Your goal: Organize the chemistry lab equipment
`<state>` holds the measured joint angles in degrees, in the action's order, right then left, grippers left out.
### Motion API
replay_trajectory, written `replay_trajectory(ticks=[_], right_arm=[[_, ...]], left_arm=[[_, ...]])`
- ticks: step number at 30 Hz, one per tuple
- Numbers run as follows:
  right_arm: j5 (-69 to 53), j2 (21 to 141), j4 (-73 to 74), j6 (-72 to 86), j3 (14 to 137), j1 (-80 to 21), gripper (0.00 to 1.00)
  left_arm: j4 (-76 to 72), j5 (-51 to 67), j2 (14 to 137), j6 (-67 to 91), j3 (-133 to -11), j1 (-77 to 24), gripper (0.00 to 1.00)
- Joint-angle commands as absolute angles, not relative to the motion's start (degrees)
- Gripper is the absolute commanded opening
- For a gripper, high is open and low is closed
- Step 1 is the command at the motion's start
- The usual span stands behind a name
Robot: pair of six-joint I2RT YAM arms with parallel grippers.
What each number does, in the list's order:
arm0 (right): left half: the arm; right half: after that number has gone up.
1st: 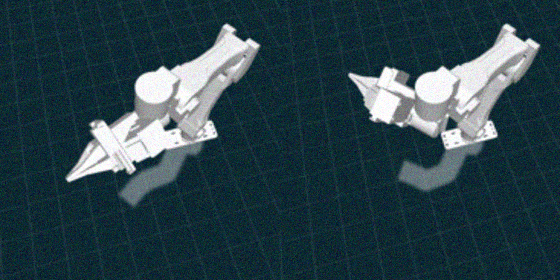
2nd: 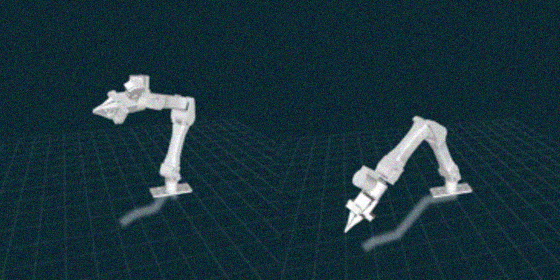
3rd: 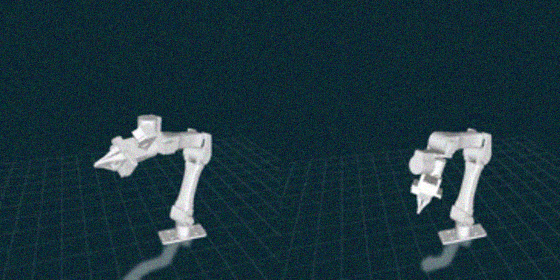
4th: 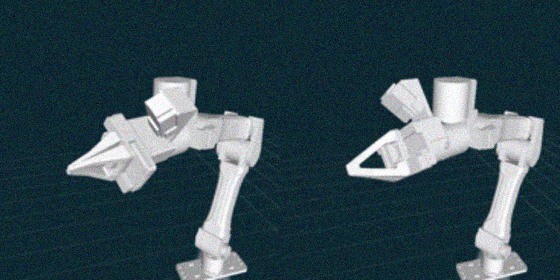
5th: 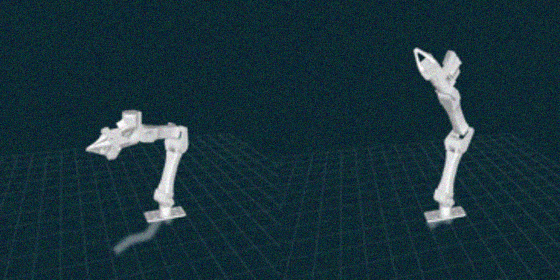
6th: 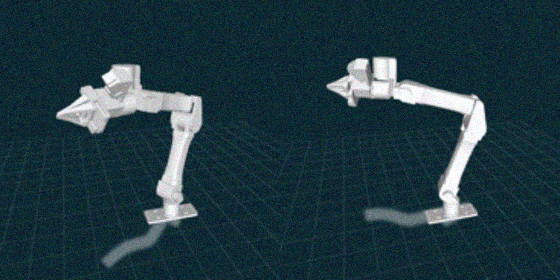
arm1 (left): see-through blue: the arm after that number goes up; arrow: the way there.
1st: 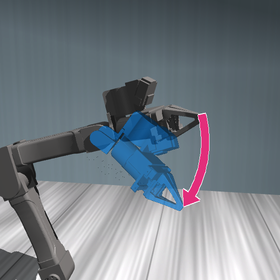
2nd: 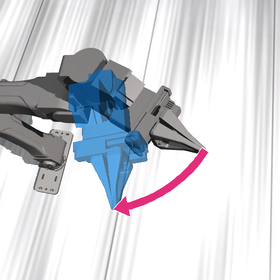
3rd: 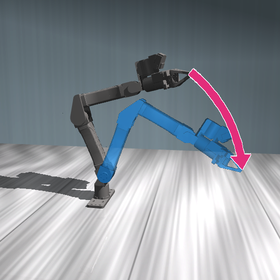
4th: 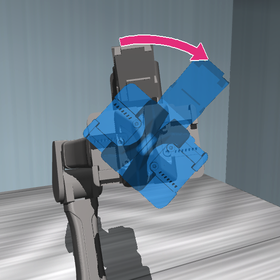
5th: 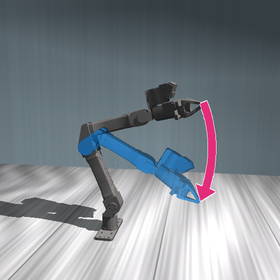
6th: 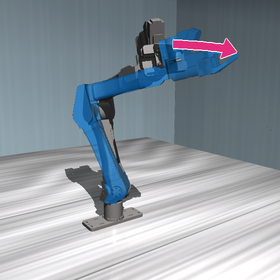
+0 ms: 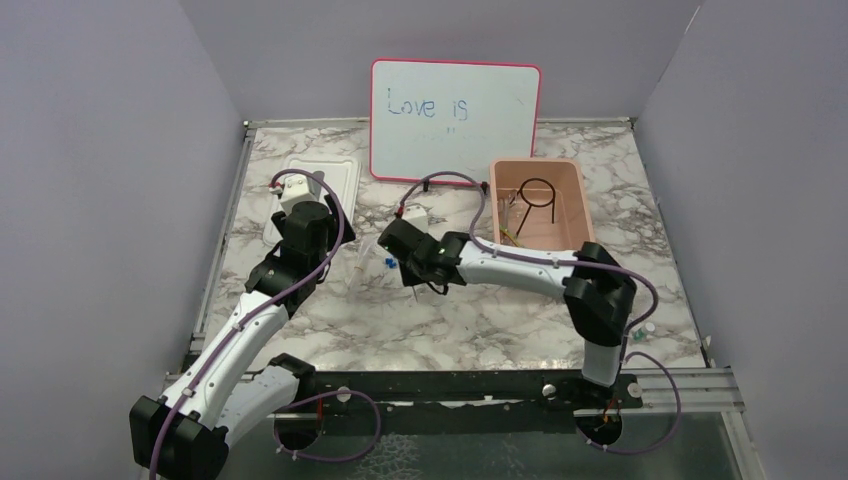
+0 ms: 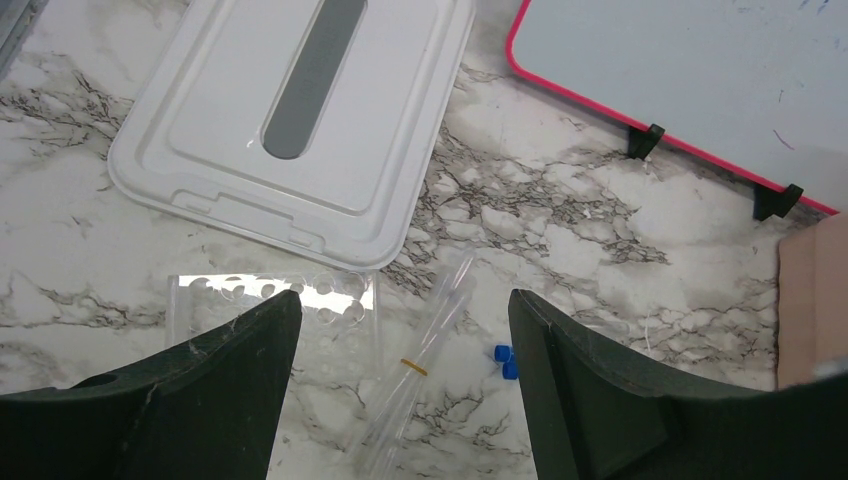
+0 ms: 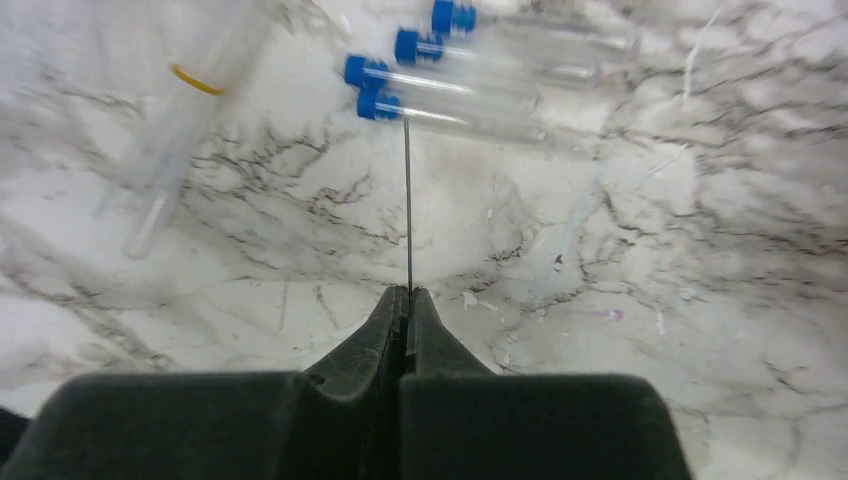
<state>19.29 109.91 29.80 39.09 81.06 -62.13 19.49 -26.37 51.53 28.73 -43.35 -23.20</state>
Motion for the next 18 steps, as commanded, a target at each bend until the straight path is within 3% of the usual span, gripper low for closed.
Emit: replay_trajectory(ticks=[1,18], right_arm=[[26.07,100.04,29.74,34.05,80.83,-60.88,0.01],[29.35,76.92,30.32,25.47,71.42,-36.25,0.03]], left_arm=[[18.64,-25.25,50.49,28.92,-43.51,-22.90,0.79],[17.01,-20.72,50.95,27.34,-43.34,-22.86,0.79]])
